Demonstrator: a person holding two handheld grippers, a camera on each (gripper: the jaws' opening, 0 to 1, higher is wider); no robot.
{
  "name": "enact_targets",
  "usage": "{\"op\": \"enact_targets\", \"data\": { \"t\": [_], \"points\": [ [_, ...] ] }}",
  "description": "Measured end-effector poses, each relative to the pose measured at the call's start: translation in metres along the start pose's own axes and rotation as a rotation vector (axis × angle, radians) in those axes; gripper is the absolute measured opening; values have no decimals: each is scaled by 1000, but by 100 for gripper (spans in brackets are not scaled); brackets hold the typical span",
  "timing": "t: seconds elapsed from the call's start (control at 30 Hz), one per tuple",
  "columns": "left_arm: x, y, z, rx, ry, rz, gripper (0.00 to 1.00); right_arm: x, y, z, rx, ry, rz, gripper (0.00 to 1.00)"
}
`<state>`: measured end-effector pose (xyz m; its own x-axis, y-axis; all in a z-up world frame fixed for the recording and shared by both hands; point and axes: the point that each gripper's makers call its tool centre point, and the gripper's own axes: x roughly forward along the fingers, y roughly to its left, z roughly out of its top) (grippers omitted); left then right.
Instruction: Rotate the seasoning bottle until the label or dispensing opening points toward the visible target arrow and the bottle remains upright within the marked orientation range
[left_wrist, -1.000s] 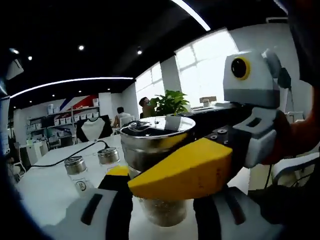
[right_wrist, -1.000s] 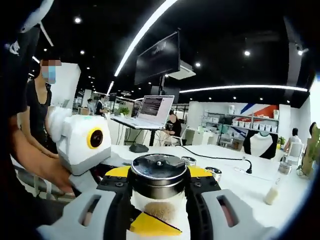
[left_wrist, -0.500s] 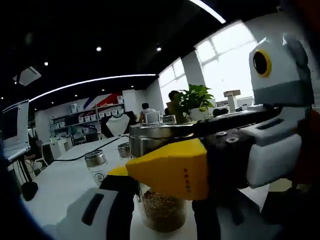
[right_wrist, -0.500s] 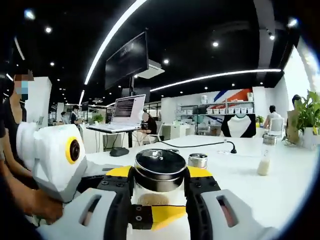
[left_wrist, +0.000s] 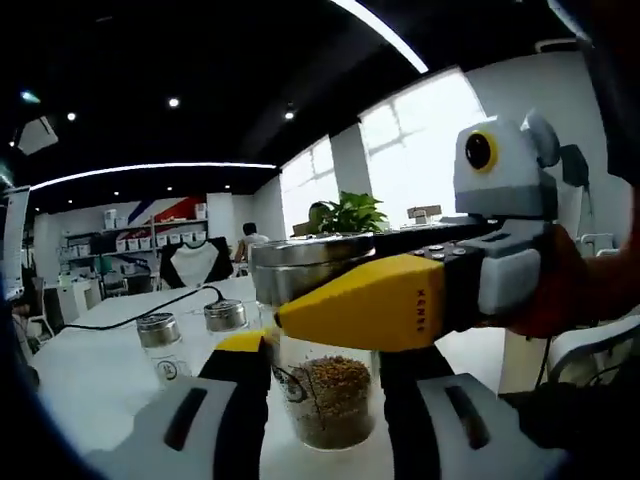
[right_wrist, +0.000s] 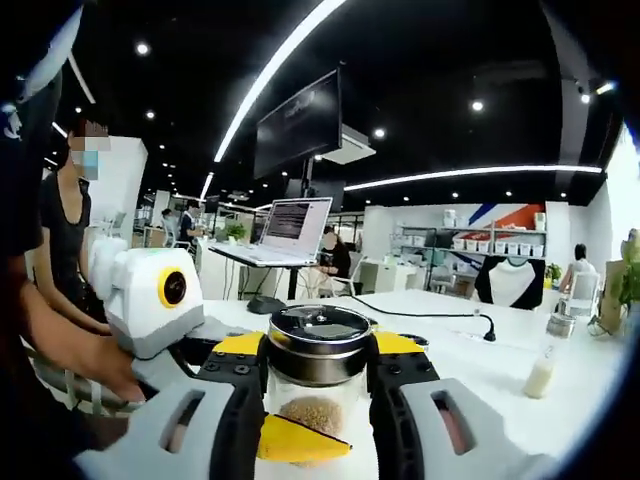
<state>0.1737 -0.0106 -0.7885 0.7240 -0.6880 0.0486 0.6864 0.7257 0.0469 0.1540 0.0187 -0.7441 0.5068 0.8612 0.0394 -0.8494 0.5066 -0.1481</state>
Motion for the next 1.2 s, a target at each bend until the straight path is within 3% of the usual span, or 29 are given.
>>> {"op": "enact_targets", "data": {
  "t": [0.07,0.13,0.23,0.27,0.33,0.43,0.53,0.63,0.73,0.77,0.83,0.97,1.03,1.1,1.2],
  "points": [
    [2,1,1,-15,-8,-4,45,-2,-2,2,6,-10,4,37],
    [3,-1,-1,43,20,18,44,-1,-3,-1,13,4,1,38],
    [2,9,-1,120,47,145,43,-2,-11,-5,92,10,-70,38],
    [1,15,-1,129,53,205,43,-1,-14,-5,112,-1,-108,38],
    [1,17,-2,111,58,260,43,2,-14,-7,158,-17,-158,38],
    [3,15,-4,107,70,272,43,5,-14,-10,134,11,-212,39],
    [0,18,-8,98,87,299,43,9,-16,-14,176,30,-223,39],
    [-1,19,-14,78,104,269,44,8,-15,-17,204,63,-193,37],
    [3,9,-8,-30,60,136,44,6,-6,-9,70,59,-55,37],
    [4,6,-2,-27,29,84,44,5,-3,-4,46,47,-27,36],
    [3,0,6,-49,-15,11,45,1,1,6,19,12,18,37],
    [4,-10,10,-115,-37,-88,46,-8,-3,9,42,-16,48,37],
    [5,-12,8,-99,-18,-67,45,-9,-5,7,83,-14,39,37],
    [5,-6,8,-37,-20,11,45,-9,-8,6,115,-18,10,38],
    [5,4,2,33,40,141,44,-8,-19,-1,189,-20,-87,38]
  ]
}}
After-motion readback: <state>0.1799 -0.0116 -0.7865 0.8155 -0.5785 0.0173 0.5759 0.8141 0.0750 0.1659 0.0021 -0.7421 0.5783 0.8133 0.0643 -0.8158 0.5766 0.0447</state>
